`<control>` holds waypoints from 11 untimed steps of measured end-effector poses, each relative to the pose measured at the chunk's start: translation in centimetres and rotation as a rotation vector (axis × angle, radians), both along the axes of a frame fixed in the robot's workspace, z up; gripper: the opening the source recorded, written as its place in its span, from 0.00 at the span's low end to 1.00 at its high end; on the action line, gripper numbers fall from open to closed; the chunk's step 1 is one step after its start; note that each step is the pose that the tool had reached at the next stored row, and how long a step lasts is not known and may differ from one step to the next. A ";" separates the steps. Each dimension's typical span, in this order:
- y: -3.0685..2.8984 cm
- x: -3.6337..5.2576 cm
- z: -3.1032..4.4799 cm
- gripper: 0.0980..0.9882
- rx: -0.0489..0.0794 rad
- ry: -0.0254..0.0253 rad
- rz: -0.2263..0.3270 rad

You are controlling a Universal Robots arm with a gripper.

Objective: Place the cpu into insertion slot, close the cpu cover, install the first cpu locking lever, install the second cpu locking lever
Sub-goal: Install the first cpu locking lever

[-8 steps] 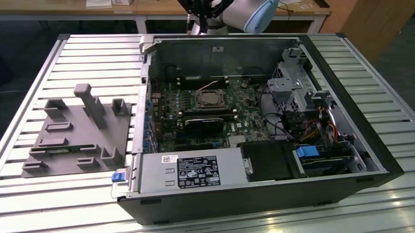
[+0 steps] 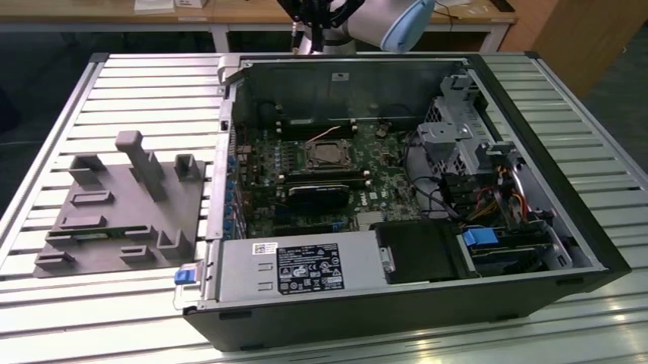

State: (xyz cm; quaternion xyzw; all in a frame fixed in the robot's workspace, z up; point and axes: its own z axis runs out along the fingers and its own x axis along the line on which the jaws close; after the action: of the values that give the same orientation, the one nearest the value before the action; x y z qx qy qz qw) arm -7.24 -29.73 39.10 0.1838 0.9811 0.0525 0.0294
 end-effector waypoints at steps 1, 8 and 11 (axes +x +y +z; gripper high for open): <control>0.00 0.00 -0.01 0.00 0.000 0.0000 0.000; 0.00 0.30 -0.25 0.00 0.000 -0.0001 0.001; 0.00 0.52 -0.43 0.00 0.000 -0.0001 0.002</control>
State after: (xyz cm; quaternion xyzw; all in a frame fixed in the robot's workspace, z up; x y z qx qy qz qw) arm -6.71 -29.73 38.66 0.1830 0.9813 0.0526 0.0294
